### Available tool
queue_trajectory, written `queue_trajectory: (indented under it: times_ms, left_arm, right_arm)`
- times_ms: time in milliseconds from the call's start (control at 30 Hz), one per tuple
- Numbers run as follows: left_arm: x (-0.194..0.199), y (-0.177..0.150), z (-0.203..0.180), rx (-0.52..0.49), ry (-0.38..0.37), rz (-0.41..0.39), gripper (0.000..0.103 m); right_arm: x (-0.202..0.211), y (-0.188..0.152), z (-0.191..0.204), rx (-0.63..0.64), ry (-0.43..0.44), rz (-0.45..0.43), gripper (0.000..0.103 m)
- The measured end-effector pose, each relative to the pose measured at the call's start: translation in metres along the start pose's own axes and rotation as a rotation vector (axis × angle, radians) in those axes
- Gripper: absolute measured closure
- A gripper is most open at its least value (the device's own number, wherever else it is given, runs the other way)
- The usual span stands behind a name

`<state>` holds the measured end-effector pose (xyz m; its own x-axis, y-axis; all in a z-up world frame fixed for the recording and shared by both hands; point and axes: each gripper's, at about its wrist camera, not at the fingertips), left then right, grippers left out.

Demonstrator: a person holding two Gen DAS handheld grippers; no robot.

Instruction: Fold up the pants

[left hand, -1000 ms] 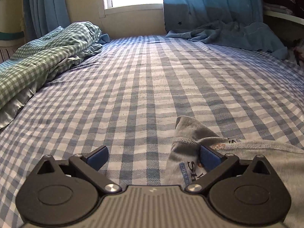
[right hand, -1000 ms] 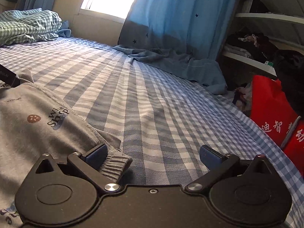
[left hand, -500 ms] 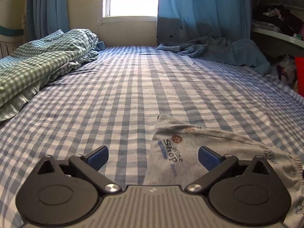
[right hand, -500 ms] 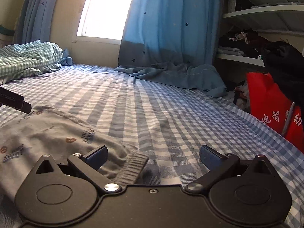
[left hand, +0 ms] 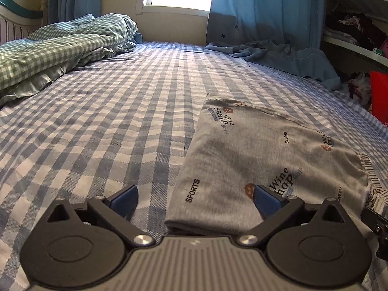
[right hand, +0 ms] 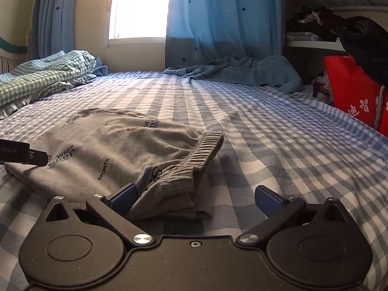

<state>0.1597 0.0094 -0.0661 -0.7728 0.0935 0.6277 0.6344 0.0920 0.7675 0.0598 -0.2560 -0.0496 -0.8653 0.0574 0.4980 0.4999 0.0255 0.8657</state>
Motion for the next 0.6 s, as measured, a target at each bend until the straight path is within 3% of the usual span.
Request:
queue_trajectory:
  times_ms: [600]
  left_arm:
    - [-0.0008,-0.0018,-0.0046,-0.015,0.014,0.000,0.000]
  right_arm:
    - [-0.0005,-0.0032,-0.0039,-0.017,0.003,-0.002,0.001]
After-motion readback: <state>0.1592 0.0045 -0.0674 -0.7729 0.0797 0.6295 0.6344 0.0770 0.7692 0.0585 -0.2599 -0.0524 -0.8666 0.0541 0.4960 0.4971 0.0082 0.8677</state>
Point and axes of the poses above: each gripper's, at about its wrist camera, not at the fingertips, and x roughly against the way its jaws point, z to its left, y to its top
